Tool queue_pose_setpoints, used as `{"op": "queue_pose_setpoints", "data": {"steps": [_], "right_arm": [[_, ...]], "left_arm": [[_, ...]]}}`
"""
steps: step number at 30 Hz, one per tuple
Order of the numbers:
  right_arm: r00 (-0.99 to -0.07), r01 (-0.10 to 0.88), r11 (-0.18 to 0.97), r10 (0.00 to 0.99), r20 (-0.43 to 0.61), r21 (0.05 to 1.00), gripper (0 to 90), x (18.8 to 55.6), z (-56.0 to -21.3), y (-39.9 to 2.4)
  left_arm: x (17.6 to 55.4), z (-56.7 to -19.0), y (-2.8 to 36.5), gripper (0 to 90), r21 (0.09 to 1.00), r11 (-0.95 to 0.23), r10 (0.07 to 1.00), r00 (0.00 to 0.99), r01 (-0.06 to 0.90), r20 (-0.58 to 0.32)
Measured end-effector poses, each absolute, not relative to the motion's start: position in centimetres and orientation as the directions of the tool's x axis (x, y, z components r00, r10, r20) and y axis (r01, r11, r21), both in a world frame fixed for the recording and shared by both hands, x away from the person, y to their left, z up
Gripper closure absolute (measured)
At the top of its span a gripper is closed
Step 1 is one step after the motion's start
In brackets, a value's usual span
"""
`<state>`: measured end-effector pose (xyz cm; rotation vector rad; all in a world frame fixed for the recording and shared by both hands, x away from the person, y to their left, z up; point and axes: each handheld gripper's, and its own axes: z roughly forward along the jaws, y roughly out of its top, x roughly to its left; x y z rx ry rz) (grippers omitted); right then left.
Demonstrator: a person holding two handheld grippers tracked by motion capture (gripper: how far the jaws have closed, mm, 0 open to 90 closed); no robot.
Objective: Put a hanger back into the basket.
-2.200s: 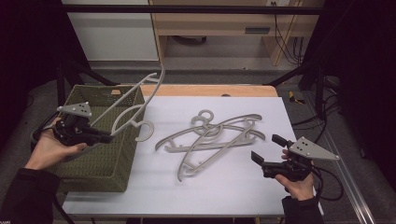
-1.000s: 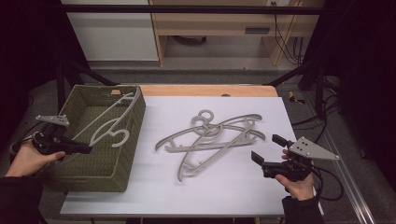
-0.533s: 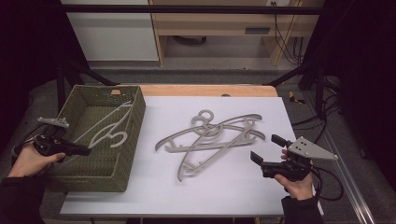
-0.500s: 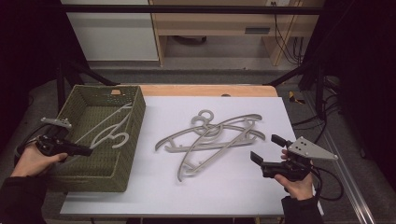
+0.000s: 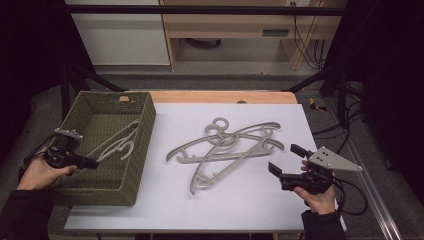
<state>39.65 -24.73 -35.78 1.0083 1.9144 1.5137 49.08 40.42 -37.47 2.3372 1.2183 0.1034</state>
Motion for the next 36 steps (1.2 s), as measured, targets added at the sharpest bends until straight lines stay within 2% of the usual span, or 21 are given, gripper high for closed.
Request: {"op": "queue_pose_setpoints", "data": {"steps": [5,9,17,22,30,36], "right_arm": [[-0.604,0.244,0.111,0.794,0.061,0.963,5.7,39.7,-35.8,-24.6],[-0.603,0.245,0.112,0.795,0.060,0.963,5.7,39.7,-35.8,-24.7],[-0.602,0.244,0.112,0.797,0.059,0.963,5.7,39.7,-35.8,-24.7],[-0.597,0.247,0.110,0.800,0.061,0.963,5.7,39.7,-35.8,-24.7],[-0.594,0.250,0.110,0.802,0.063,0.962,5.8,39.6,-35.8,-24.8],[-0.593,0.252,0.105,0.802,0.068,0.962,5.8,39.7,-35.9,-24.8]], "left_arm": [[48.9,-37.2,40.9,71.9,0.470,-0.461,0.807,0.576,0.752,-0.130],[48.3,-36.5,40.3,68.7,0.524,-0.453,0.798,0.590,0.721,-0.121],[46.6,-34.0,37.7,49.5,0.723,-0.368,0.794,0.602,0.585,-0.083],[45.7,-33.2,35.3,39.0,0.793,-0.344,0.774,0.630,0.504,-0.065],[44.5,-32.8,31.3,21.5,0.856,-0.314,0.765,0.644,0.411,-0.028],[44.0,-32.8,28.2,14.8,0.872,-0.304,0.750,0.661,0.385,-0.030]]}}
